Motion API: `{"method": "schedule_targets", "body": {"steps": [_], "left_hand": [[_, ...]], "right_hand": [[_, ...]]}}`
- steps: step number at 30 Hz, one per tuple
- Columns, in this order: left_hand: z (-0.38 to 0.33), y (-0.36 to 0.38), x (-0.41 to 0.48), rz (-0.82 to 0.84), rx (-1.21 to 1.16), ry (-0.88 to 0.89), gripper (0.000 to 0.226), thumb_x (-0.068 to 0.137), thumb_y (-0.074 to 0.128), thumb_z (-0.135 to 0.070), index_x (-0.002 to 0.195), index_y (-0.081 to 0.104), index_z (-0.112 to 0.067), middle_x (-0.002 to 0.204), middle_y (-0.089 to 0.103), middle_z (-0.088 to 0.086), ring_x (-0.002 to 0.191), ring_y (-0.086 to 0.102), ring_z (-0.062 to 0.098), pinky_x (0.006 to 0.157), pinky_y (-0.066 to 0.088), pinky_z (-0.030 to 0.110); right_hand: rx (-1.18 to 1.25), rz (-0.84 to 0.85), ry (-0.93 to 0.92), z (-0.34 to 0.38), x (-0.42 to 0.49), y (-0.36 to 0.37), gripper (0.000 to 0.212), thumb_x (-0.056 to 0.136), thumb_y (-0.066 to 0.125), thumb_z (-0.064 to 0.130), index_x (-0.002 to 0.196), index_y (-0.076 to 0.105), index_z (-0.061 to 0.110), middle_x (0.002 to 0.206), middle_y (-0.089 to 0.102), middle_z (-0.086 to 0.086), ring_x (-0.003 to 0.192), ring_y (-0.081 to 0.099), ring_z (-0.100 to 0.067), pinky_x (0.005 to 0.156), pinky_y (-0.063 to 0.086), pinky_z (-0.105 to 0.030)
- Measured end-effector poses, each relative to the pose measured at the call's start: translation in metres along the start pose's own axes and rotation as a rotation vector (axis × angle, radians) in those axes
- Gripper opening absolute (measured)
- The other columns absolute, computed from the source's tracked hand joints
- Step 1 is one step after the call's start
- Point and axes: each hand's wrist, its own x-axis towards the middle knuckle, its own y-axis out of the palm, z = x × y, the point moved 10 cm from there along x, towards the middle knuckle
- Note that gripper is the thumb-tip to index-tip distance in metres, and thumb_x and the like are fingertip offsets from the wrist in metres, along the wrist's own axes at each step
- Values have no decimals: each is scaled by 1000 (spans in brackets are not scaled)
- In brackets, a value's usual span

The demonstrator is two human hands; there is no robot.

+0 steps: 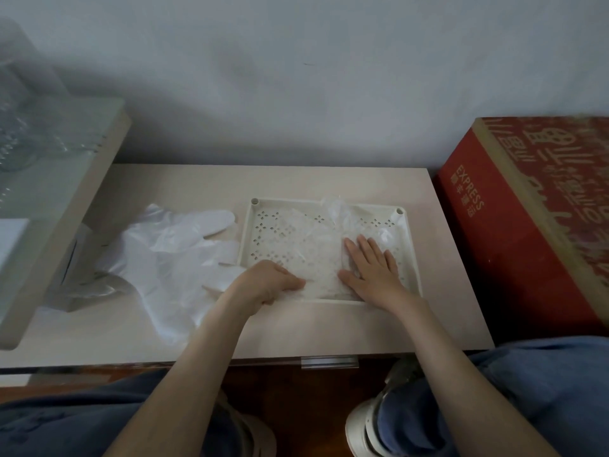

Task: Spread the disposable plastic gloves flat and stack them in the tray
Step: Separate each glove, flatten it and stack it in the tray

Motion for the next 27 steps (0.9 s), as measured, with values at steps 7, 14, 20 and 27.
{"method": "schedule_targets", "body": {"steps": [7,14,20,27], "left_hand": [[1,-7,1,36,39,-14,22,83,70,-23,84,70,-1,62,47,4,50,35,14,48,31,22],[-5,-10,-12,143,101,-3,6,83,69,-8,88,71,-10,59,58,-2,48,42,7,46,35,15],[-12,-24,-19,64,187,-5,6,83,64,-4,87,65,-10,61,59,-2,52,46,9,49,38,17],[-72,-29,-19,-459,183,567,18,95,51,-26,109,61,-19,104,66,0,95,60,16,90,48,35]], "right_hand": [[9,0,-2,0,0,-1,66,99,29,49,151,-9,34,158,-20,3,144,-23,-13,114,-16,-37],[11,1,6,-1,0,0,69,98,31,51,151,-10,33,158,-21,3,144,-23,-13,115,-16,-38],[41,-7,11,1,-3,-4,75,97,38,47,151,-10,30,159,-19,3,144,-21,-13,116,-14,-39],[25,-66,0,8,-3,-14,70,93,45,45,151,7,37,160,-11,1,147,-13,-18,117,-8,-42]]}}
